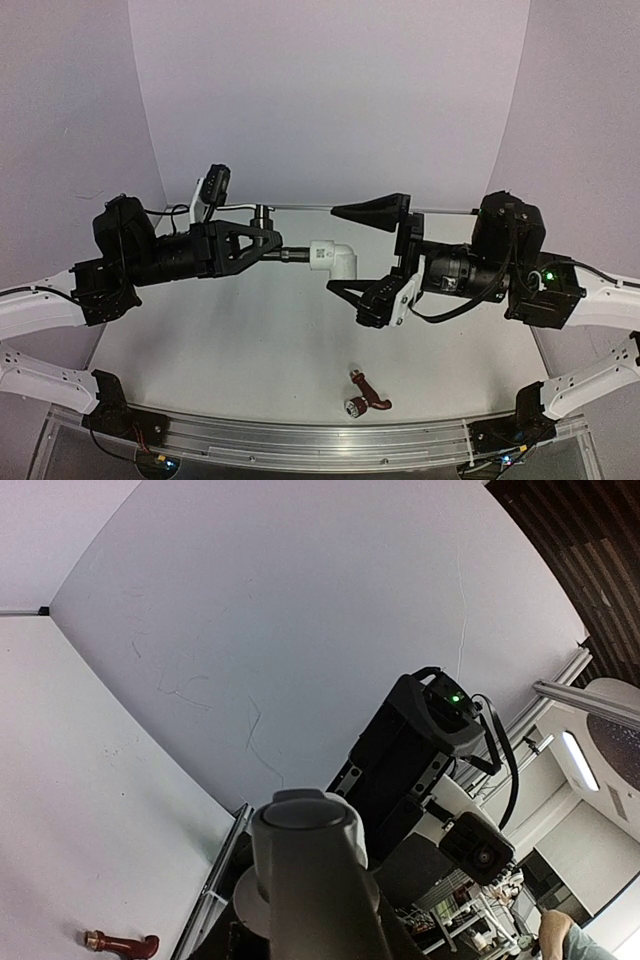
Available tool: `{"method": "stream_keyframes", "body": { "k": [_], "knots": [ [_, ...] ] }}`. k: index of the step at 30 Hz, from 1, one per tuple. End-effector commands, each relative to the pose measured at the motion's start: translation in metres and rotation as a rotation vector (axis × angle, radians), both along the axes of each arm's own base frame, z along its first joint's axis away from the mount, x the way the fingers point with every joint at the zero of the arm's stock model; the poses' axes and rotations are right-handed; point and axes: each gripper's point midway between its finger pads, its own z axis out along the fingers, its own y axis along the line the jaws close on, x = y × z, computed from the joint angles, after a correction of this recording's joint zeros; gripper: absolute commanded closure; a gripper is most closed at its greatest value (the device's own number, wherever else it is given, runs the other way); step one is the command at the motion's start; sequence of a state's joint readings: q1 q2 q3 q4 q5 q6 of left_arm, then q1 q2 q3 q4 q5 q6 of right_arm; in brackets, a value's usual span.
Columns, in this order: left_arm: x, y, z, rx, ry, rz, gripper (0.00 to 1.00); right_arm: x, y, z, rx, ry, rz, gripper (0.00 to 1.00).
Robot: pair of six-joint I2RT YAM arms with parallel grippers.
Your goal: Install the water faucets
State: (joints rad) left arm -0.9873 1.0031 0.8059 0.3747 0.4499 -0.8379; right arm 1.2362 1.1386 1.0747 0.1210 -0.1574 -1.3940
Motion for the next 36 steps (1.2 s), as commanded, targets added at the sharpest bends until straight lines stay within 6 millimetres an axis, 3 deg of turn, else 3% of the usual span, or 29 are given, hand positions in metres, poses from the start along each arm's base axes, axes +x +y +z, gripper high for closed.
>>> {"method": "stream_keyframes", "body": {
  "k": [1,13,21,24,28,33,36],
  "knots": [
    [-0.002,0.007,0.038,-0.088,-0.078,0.016,1.00,0.004,-0.003,0.042,0.114,-0.017,-0.035,0.02],
    [0.002,0.007,0.029,-0.055,-0.073,0.041,1.00,0.006,-0.006,0.065,0.156,-0.038,-0.053,0.02],
    [0.000,0.007,0.032,-0.052,-0.077,0.032,1.00,0.025,-0.005,0.076,0.169,-0.044,-0.153,0.02],
    [0.001,0.007,0.034,-0.055,-0.078,0.033,1.00,0.015,-0.008,0.081,0.178,-0.025,-0.104,0.02],
    [0.005,0.008,0.034,-0.052,-0.072,0.062,1.00,-0.009,-0.012,0.063,0.096,-0.018,0.023,0.02],
    [0.007,0.006,0.033,-0.051,-0.058,0.061,1.00,-0.028,-0.013,0.060,0.099,0.098,0.129,0.02],
    [0.005,0.006,0.036,-0.060,-0.058,0.046,1.00,-0.029,-0.010,0.032,0.026,0.123,0.134,0.02]
  ]
}}
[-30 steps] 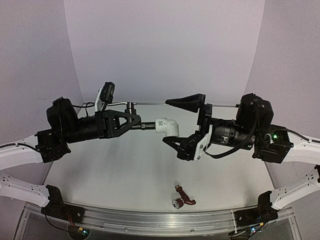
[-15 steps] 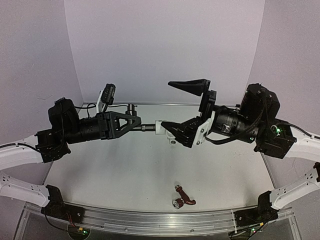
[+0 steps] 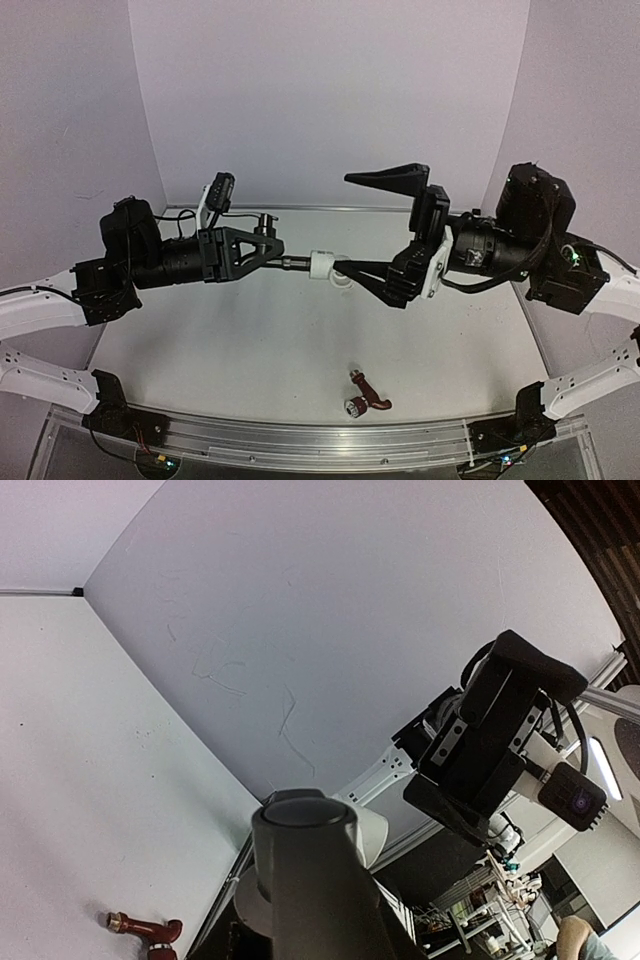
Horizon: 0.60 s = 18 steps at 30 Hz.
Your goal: Install the water faucets
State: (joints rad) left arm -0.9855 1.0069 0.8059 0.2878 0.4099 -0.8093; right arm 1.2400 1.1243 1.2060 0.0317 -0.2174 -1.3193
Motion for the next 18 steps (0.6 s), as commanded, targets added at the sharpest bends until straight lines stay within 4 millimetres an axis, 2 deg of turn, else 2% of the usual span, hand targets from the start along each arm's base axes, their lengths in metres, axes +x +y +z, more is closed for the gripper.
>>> {"method": "stream_keyframes", "body": {
  "k": [1,7,10,18],
  "knots": [
    [-0.006,0.008,0.058,-0.138,-0.089,-0.003,1.00,-0.012,0.000,-0.025,-0.062,0.076,0.066,0.02],
    [-0.008,0.010,0.059,-0.143,-0.088,-0.009,1.00,-0.010,0.004,-0.054,-0.117,0.111,0.062,0.02],
    [-0.011,0.010,0.060,-0.148,-0.092,-0.027,1.00,-0.002,0.007,-0.066,-0.146,0.090,0.020,0.02],
    [-0.015,0.008,0.056,-0.144,-0.090,-0.052,1.00,0.026,0.014,-0.050,-0.057,0.067,-0.116,0.02]
  ]
}}
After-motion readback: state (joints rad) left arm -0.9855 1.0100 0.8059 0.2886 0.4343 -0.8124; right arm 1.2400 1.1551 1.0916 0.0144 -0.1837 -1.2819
